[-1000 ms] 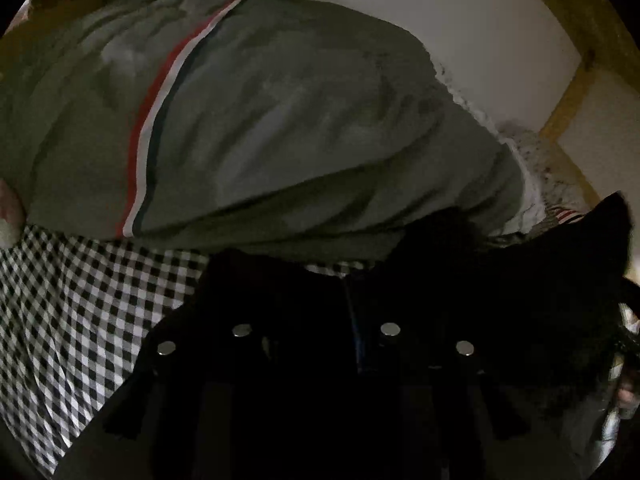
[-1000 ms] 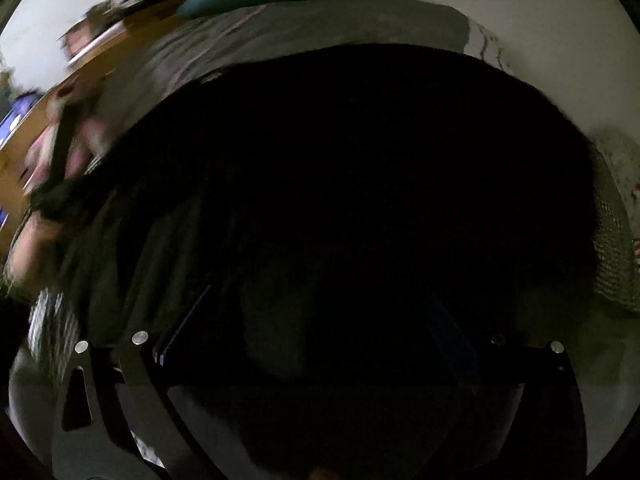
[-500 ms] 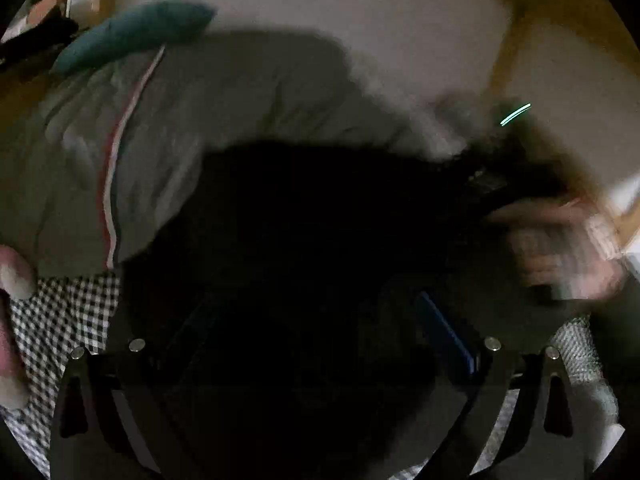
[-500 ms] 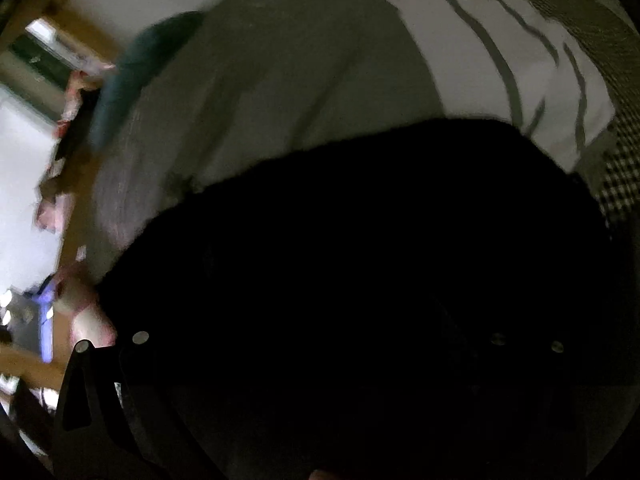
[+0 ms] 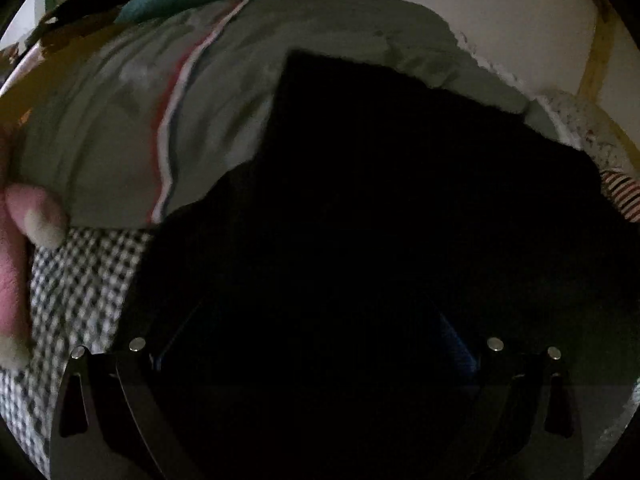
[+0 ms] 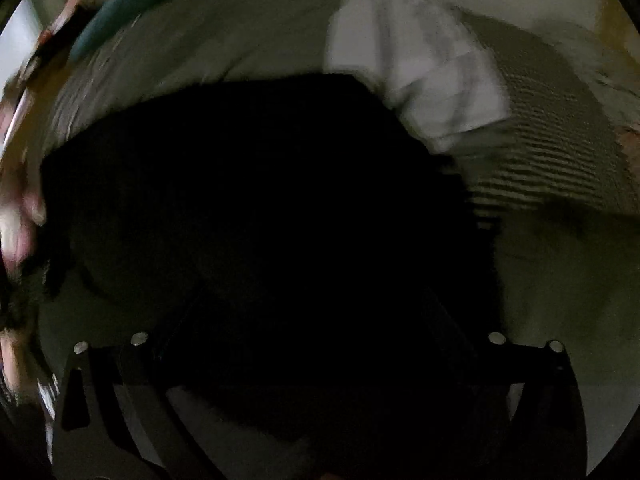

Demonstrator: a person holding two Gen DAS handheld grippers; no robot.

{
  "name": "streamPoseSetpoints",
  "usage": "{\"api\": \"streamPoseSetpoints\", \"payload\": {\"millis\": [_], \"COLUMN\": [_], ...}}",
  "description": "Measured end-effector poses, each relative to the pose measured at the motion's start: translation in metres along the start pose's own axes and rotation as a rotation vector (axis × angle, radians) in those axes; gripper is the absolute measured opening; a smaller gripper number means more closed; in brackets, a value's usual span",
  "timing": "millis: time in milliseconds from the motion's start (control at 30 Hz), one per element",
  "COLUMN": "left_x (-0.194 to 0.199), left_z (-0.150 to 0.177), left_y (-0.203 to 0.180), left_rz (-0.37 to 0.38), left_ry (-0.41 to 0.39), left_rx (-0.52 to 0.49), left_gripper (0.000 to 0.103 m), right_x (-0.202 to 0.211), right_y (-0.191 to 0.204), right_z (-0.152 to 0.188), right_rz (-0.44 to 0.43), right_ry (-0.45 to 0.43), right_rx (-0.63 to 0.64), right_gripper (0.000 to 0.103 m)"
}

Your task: Fold large clothes

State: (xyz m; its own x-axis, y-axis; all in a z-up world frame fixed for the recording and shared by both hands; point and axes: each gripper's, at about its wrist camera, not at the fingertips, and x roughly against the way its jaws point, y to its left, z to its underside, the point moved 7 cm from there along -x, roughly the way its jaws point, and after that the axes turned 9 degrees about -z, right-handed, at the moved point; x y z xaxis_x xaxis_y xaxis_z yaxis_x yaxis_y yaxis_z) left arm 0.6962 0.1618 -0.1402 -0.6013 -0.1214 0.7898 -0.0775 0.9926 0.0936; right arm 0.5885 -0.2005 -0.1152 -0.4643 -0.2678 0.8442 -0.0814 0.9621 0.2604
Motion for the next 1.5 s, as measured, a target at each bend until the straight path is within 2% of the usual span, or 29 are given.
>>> {"api": "streamPoseSetpoints", "payload": {"millis": [33,100,167,200,233,267,300,367,400,467,567,600,667,767,833,900,933,1000,1067,1100,1133,1200,1267,1300,1333,1400,1433,1467,1500], "left_x": [0.014,0.051,0.065,0.058,0.049,0.034,0.021,0.015,0.019,0.03,0.056,0.069,0.09,0.105,0.103,0.08,0.071,0.064,0.073,0.085,0.097,0.121,0.119,0.095,0.072,0.014,-0.012,-0.023,-0.03], "left_z": [-0.002,0.004,0.016,0.023,0.028,0.035,0.041,0.043,0.044,0.046,0.049,0.051,0.054,0.065,0.072,0.081,0.085,0.091,0.088,0.08,0.071,0.042,-0.006,-0.034,-0.048,-0.063,-0.066,-0.068,-0.068], "left_y": [-0.007,-0.028,-0.061,-0.075,-0.077,-0.073,-0.064,-0.044,-0.031,-0.013,0.018,0.016,0.0,-0.035,-0.062,-0.076,-0.074,-0.061,-0.047,-0.037,-0.031,-0.024,-0.025,-0.027,-0.029,-0.033,-0.033,-0.031,-0.032], "left_rz": [0.022,0.085,0.042,-0.033,-0.071,-0.063,-0.021,0.016,0.002,-0.011,-0.088,-0.065,0.012,0.03,-0.024,-0.111,-0.097,-0.039,-0.034,-0.022,-0.01,0.002,-0.096,-0.168,-0.185,-0.13,-0.064,-0.02,0.007], "left_ry": [-0.026,-0.103,-0.148,-0.154,-0.146,-0.128,-0.102,-0.077,-0.074,-0.076,-0.111,-0.135,-0.193,-0.308,-0.376,-0.359,-0.337,-0.312,-0.271,-0.253,-0.268,-0.352,-0.415,-0.371,-0.305,-0.103,-0.019,0.006,0.023], "left_rx": [0.001,-0.011,-0.094,-0.147,-0.157,-0.148,-0.13,-0.11,-0.11,-0.096,-0.07,-0.06,-0.061,-0.087,-0.143,-0.209,-0.203,-0.186,-0.168,-0.119,-0.086,-0.064,-0.121,-0.181,-0.215,-0.26,-0.239,-0.22,-0.205], "left_gripper": [0.099,0.099,0.099,0.099,0.099,0.099,0.099,0.099,0.099,0.099,0.099,0.099,0.099,0.099,0.099,0.099,0.099,0.099,0.099,0.099,0.099,0.099,0.099,0.099,0.099,0.098,0.097,0.089,0.069], "right_x": [0.018,0.04,0.028,0.009,-0.008,-0.021,-0.025,-0.021,-0.015,0.008,0.041,0.047,0.066,0.064,0.044,0.012,0.005,0.003,0.019,0.03,0.043,0.076,0.081,0.072,0.048,0.009,-0.018,-0.039,-0.048], "right_y": [0.007,0.039,0.085,0.105,0.114,0.112,0.108,0.084,0.069,0.031,-0.023,-0.028,-0.02,0.051,0.091,0.113,0.112,0.099,0.072,0.062,0.061,0.049,0.039,0.031,0.02,-0.005,-0.017,-0.023,-0.024], "right_z": [0.007,0.027,0.054,0.063,0.069,0.075,0.078,0.083,0.083,0.081,0.083,0.084,0.089,0.104,0.116,0.131,0.134,0.137,0.138,0.138,0.137,0.112,0.063,0.041,0.015,-0.012,-0.017,-0.014,-0.014], "right_rz": [0.002,-0.068,-0.059,-0.016,0.062,0.127,0.123,0.006,0.011,0.088,0.248,0.225,0.167,0.106,0.102,0.198,0.223,0.162,0.167,0.134,0.104,0.038,-0.008,0.013,0.05,0.083,0.06,0.013,-0.017], "right_ry": [-0.029,-0.081,-0.067,-0.046,-0.035,-0.053,-0.068,-0.035,-0.036,-0.079,-0.134,-0.147,-0.21,-0.267,-0.256,-0.222,-0.229,-0.208,-0.195,-0.179,-0.174,-0.226,-0.23,-0.183,-0.091,0.038,0.141,0.222,0.25], "right_rx": [0.002,0.047,0.182,0.251,0.305,0.356,0.381,0.298,0.285,0.26,0.119,0.088,0.058,0.192,0.306,0.43,0.459,0.444,0.409,0.37,0.338,0.257,0.191,0.18,0.181,0.164,0.133,0.105,0.103], "right_gripper": [0.097,0.1,0.1,0.1,0.1,0.1,0.1,0.1,0.099,0.099,0.1,0.099,0.1,0.1,0.1,0.099,0.099,0.099,0.099,0.099,0.099,0.1,0.1,0.1,0.1,0.099,0.099,0.099,0.098]}}
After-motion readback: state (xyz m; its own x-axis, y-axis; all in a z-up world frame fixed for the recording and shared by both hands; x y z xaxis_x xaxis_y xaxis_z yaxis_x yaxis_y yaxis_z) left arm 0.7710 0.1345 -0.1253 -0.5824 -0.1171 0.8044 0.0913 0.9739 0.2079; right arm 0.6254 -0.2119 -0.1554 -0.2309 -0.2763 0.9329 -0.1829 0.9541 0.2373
